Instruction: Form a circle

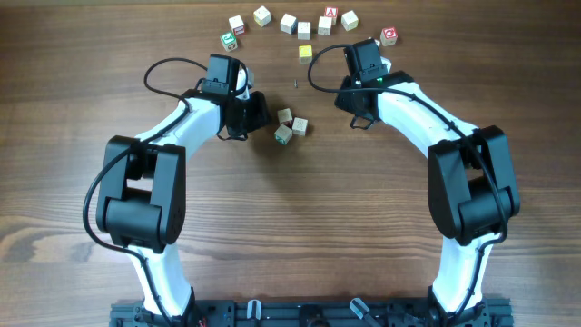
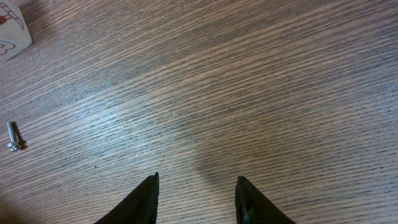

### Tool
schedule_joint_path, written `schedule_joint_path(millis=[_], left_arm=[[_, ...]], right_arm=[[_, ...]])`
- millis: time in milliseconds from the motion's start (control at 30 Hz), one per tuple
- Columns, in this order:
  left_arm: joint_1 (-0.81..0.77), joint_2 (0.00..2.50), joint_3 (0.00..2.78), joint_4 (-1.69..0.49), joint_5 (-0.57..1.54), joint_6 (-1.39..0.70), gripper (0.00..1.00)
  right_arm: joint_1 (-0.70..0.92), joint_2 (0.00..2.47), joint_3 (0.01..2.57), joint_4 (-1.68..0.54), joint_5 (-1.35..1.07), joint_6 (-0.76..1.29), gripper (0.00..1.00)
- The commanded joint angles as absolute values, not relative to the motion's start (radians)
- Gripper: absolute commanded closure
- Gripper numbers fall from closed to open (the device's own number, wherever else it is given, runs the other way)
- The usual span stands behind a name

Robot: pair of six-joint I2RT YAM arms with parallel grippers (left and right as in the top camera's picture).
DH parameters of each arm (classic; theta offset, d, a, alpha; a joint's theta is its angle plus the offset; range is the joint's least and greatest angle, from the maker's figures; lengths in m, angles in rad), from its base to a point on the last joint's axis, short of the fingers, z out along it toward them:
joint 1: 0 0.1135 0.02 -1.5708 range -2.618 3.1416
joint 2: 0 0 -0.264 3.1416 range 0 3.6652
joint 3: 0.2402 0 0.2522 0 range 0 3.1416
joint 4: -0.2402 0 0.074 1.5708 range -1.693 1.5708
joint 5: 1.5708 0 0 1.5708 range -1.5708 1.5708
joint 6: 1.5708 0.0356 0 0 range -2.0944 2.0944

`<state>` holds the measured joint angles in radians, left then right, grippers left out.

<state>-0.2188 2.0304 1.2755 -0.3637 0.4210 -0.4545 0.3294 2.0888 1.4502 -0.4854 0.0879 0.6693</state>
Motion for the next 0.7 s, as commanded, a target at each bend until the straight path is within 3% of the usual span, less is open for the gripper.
schedule_joint_path(millis=[0,667], left_arm=[[-0.231,2.002,1.268,-0.369,0.441,-0.449,0.96],[-0.275,2.003,1.268,-0.356,0.4,-0.45,0.96]], right_arm=[[0.332,2.091,1.457,-0.487,0.113,0.68,0.6],[0.332,2.091,1.457,-0.487,0.113,0.68,0.6]])
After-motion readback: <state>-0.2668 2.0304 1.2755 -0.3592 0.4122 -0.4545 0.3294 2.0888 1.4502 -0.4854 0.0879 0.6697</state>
